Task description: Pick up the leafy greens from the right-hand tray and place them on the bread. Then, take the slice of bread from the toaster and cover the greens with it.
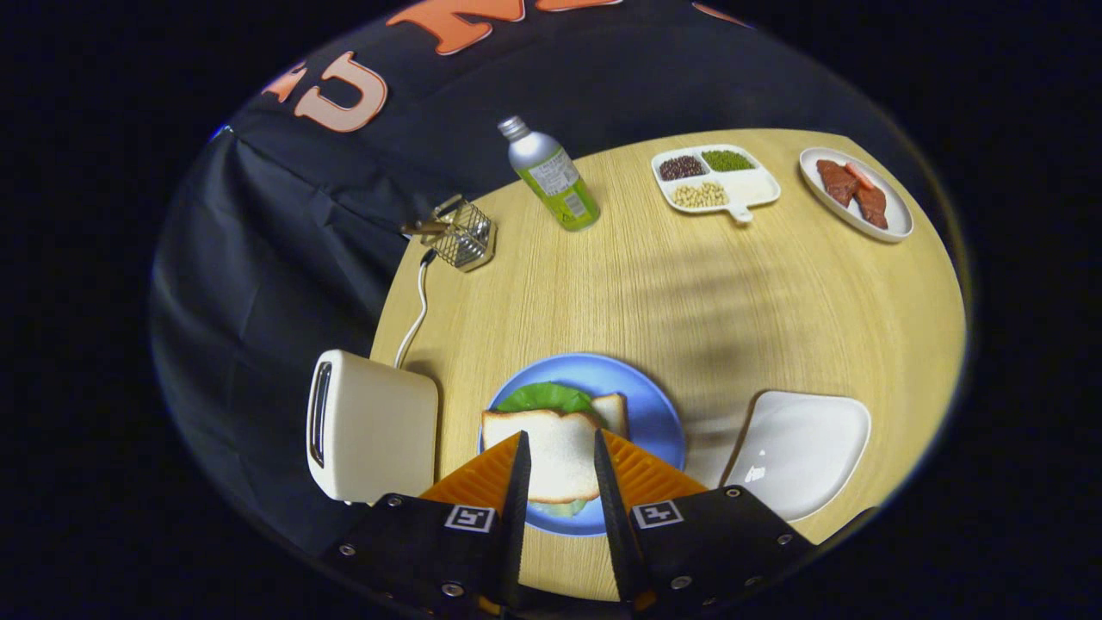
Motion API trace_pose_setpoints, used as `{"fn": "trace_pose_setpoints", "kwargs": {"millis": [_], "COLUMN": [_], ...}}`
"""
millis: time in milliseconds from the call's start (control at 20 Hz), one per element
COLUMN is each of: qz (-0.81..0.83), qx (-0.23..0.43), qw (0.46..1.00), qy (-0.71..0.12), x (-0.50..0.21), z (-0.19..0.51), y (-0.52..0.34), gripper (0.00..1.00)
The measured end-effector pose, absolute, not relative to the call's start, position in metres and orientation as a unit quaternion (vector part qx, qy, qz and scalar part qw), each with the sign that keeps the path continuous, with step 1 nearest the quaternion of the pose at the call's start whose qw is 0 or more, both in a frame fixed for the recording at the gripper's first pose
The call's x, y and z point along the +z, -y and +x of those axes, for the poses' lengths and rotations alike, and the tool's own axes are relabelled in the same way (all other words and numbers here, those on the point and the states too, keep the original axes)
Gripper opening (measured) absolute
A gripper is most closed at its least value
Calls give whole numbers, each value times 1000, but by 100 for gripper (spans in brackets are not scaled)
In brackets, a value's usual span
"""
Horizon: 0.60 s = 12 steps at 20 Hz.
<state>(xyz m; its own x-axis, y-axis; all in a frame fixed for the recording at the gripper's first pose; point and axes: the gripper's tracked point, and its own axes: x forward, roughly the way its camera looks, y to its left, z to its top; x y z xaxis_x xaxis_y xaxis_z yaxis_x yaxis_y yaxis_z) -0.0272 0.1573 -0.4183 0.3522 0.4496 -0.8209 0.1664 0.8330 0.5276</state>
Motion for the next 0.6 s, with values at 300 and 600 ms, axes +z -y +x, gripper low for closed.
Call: {"fn": "trace_pose_setpoints", "kwargs": {"millis": [300,600], "qz": [221,170], "qx": [83,72], "qw": [868,937], "qy": [-436,-295], "x": [-329,-214], "z": [20,44], "y": [-106,-59], "gripper": [49,60]}}
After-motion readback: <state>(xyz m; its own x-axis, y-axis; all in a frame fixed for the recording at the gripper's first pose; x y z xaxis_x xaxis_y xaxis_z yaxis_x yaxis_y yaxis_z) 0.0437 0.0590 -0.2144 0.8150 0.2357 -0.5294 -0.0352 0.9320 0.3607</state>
